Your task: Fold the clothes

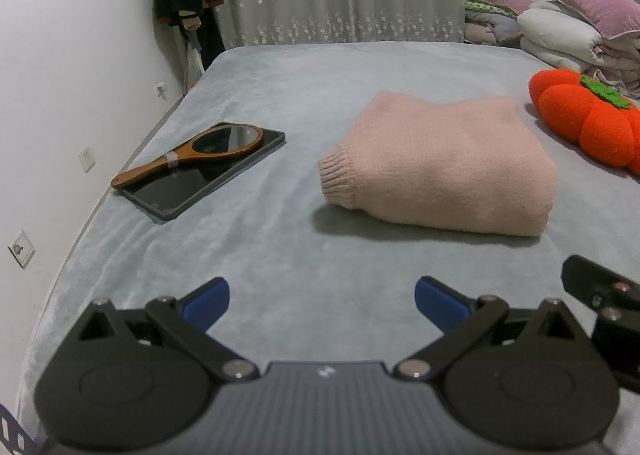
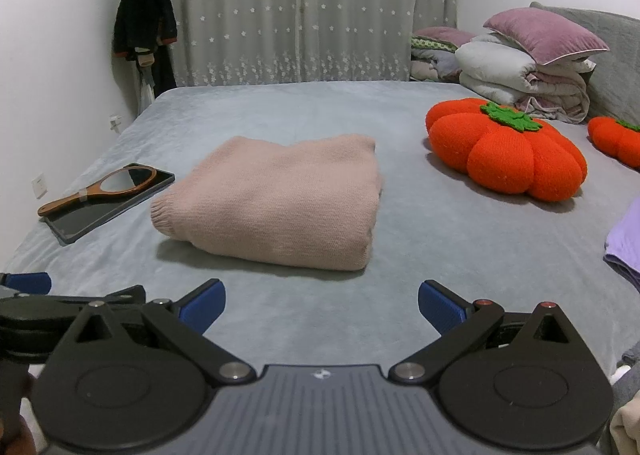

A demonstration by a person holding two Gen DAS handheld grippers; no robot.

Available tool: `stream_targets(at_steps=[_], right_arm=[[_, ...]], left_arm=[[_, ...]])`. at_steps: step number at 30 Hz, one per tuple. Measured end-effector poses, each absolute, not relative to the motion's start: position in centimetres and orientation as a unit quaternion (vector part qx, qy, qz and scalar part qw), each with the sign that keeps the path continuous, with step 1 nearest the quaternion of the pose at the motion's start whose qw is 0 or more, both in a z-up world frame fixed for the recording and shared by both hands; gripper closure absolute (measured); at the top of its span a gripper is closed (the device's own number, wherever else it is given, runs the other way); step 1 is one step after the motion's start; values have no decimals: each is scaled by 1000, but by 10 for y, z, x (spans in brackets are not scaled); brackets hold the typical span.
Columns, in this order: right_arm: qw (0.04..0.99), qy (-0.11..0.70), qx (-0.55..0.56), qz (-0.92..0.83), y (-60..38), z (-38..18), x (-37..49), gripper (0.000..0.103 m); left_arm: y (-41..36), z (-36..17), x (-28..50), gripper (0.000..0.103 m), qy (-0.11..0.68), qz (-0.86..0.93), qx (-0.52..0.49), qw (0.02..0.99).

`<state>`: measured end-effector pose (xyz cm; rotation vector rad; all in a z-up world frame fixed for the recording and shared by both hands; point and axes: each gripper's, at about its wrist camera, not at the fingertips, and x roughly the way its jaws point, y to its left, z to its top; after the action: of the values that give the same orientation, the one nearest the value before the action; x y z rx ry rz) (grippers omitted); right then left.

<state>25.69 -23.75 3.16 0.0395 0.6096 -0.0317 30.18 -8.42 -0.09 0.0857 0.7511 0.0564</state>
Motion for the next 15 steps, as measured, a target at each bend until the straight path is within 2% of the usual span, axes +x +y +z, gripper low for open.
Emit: stream_targets(at_steps=[15], right_arm=[[953, 301, 43, -7, -249, 32, 257, 0]], left_arm=[[-87, -2, 301, 0, 369, 27, 48, 928]])
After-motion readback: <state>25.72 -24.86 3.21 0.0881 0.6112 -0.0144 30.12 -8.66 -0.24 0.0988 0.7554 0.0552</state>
